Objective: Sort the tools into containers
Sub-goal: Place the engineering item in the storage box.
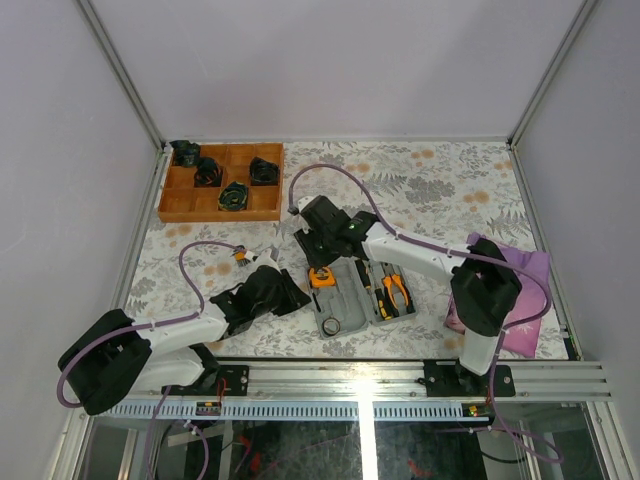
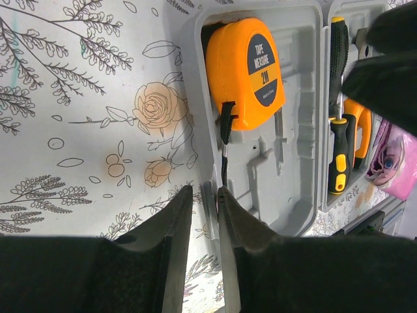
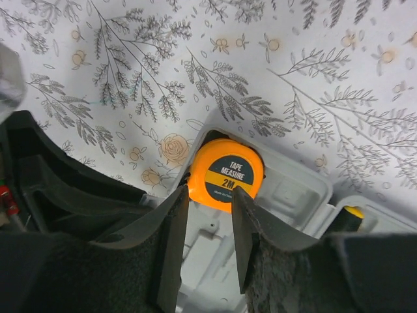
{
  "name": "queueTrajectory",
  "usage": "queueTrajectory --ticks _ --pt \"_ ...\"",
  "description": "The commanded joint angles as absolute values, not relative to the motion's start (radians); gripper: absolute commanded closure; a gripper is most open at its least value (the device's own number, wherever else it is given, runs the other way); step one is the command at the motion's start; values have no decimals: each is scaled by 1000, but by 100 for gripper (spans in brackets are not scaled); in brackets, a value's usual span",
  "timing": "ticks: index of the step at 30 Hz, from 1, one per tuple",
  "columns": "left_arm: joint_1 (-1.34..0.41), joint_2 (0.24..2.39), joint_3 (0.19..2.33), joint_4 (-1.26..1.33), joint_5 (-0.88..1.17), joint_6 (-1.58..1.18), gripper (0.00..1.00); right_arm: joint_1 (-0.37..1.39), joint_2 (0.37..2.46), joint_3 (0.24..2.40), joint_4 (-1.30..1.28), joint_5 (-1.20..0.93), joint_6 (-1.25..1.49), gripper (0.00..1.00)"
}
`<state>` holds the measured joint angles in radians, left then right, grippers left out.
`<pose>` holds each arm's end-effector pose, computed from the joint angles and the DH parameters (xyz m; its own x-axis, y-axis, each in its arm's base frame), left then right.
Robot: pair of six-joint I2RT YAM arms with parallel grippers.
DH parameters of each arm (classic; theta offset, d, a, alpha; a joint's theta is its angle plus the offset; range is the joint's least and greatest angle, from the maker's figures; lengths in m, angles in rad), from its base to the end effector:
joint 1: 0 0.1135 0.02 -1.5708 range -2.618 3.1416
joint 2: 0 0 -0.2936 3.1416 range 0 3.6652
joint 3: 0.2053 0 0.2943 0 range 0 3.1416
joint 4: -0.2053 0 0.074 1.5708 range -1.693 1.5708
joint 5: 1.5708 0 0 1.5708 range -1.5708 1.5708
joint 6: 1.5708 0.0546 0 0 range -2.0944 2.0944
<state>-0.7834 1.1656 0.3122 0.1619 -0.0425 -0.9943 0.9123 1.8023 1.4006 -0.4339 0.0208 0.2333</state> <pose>0.1702 -0.1662 0.1237 -0.8179 -0.3675 -0.4426 -0.0071 0.7757 -0.6310 0.2838 0.3649 0.2465 -0.6224 -0.4267 -0.6561 -0.6561 0.7416 0.1401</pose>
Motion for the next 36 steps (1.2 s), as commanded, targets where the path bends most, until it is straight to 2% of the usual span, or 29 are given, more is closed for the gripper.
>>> queueTrajectory --ticks 1,6,19,32,34,36 --pt "-777 1163 322 157 -62 -988 80 921 1843 1396 -412 -71 326 60" --pt "-776 1161 322 155 -61 -985 80 922 1887 1396 -394 -100 355 60" --pt "-776 1164 329 153 -61 -982 81 923 1963 1425 -502 -26 363 69" --pt "-775 1142 337 118 -71 -982 81 934 2061 1405 -569 -7 346 70" --pt "-775 1135 350 87 -80 -985 79 934 2020 1395 -546 4 340 70" --pt "-776 1119 369 24 -102 -990 72 933 1957 1388 -506 16 329 65"
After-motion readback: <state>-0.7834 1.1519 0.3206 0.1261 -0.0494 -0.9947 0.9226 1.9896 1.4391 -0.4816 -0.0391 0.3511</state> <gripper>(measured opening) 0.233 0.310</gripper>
